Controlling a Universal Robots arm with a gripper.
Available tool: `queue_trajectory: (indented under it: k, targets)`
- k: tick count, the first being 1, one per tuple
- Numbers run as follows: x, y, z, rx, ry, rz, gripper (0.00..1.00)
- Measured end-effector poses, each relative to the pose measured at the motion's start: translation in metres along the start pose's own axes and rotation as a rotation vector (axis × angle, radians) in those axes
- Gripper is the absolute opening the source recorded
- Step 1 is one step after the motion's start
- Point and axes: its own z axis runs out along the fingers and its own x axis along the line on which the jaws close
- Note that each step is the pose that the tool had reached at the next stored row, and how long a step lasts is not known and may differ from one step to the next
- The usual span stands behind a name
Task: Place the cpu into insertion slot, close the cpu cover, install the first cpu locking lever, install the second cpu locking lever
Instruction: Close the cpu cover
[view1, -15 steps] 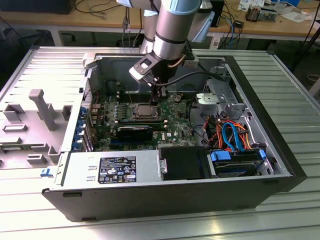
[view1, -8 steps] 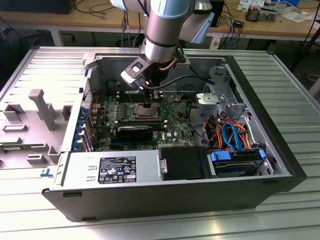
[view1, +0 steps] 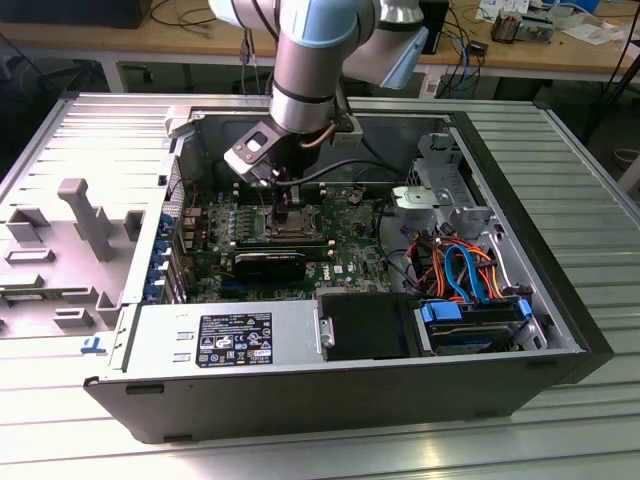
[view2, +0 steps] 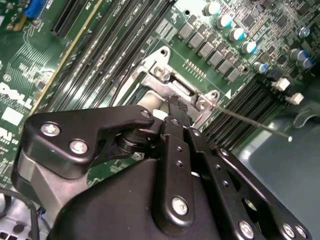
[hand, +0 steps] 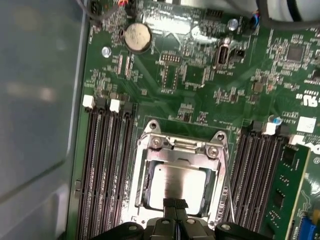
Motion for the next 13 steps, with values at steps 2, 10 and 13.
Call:
queue_trajectory:
  k: [2, 10, 13]
  targets:
    - [0.0001, -0.0004, 0.0022, 0.0001, -0.0001, 0.0, 0.11]
    - [0.0, -0.0009, 0.0078, 0.0004, -0.0011, 0.0, 0.11]
    - [-0.0001, -0.0013, 0.0047, -0.0009, 0.0002, 0.0, 0.11]
